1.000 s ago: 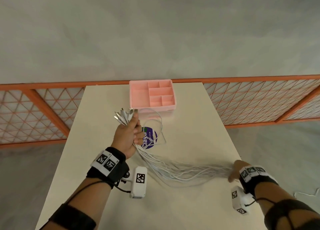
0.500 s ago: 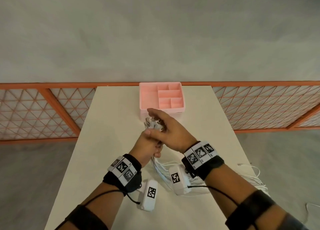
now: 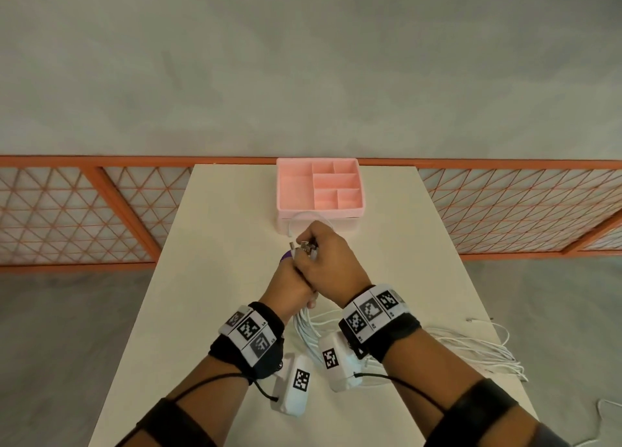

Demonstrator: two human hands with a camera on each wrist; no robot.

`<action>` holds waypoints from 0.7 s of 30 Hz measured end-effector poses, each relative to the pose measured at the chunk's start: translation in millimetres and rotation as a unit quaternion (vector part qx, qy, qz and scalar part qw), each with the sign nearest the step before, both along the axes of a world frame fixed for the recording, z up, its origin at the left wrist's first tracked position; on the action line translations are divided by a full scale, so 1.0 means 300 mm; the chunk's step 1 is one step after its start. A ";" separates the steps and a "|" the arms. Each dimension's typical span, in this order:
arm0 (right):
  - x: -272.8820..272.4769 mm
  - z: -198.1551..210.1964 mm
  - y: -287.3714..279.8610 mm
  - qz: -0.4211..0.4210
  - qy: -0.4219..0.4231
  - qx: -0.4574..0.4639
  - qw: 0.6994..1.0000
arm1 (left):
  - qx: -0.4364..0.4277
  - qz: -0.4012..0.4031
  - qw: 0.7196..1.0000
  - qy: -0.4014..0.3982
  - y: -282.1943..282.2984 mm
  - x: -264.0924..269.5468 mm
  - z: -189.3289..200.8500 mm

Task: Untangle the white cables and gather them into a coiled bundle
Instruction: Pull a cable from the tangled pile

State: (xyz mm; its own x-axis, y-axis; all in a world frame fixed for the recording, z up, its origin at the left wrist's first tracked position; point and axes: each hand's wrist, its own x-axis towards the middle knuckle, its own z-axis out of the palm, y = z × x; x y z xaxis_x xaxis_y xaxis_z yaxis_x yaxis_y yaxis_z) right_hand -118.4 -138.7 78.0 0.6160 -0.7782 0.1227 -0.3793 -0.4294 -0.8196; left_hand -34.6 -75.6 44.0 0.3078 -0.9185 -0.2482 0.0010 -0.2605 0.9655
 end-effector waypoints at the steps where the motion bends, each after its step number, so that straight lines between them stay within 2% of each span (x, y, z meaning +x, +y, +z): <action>1: 0.008 0.000 0.006 0.003 0.010 -0.010 1.000 | 0.013 0.002 1.000 -0.008 -0.008 0.000 -0.018; 5: 0.023 -0.014 0.033 0.037 0.092 -0.023 0.995 | 0.049 0.000 0.998 -0.050 -0.017 -0.013 -0.056; 7: 0.009 -0.025 0.035 0.044 0.052 0.041 0.997 | 0.049 0.011 0.997 -0.052 -0.002 -0.006 -0.050; 10: -0.026 -0.077 0.038 -0.003 -0.090 0.205 0.975 | 0.003 0.076 0.991 0.114 0.024 0.028 -0.032; 12: -0.048 -0.124 0.052 0.021 -0.050 0.257 0.965 | -0.026 0.142 0.969 0.198 0.030 0.053 -0.016; 15: -0.071 -0.190 0.091 0.139 0.080 0.252 0.954 | -0.047 0.189 0.939 0.285 0.015 0.067 -0.003; 16: -0.075 -0.201 0.099 0.150 0.100 0.243 0.953 | -0.049 0.192 0.933 0.301 0.012 0.067 -0.004; 21: -0.071 -0.231 0.102 0.121 0.099 0.182 0.971 | -0.047 0.190 0.937 0.288 0.043 0.069 -0.039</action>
